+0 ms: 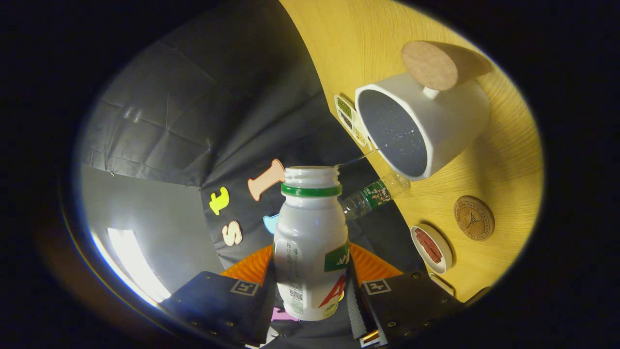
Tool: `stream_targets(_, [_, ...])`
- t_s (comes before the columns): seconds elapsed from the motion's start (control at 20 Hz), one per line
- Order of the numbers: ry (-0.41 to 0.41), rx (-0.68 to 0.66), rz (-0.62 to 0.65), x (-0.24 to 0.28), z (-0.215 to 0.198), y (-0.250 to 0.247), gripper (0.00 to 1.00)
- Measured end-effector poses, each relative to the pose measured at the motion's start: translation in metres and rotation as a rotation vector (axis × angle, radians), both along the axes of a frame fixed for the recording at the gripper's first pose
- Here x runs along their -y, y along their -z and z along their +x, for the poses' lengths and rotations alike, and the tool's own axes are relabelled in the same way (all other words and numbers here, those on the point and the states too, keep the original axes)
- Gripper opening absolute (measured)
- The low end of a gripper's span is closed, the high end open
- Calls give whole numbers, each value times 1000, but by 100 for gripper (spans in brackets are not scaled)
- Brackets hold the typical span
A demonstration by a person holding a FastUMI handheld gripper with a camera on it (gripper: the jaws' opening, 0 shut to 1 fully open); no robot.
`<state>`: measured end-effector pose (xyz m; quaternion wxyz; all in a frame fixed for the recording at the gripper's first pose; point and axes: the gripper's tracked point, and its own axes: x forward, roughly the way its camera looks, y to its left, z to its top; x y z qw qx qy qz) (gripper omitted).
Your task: Take the bottle from table, then pour the juice into the cup, finally place the bottle on the coaster
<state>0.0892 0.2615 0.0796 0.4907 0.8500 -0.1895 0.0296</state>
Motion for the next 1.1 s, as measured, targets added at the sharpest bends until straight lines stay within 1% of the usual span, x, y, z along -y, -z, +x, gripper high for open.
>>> stream_targets(0.35, [3, 8, 51, 0, -9, 2, 63])
stream_targets(0.55, [-4, 5, 73, -1, -3, -2, 63])
stream_targets(1.1, [-9, 5, 91, -1, 0, -5, 63])
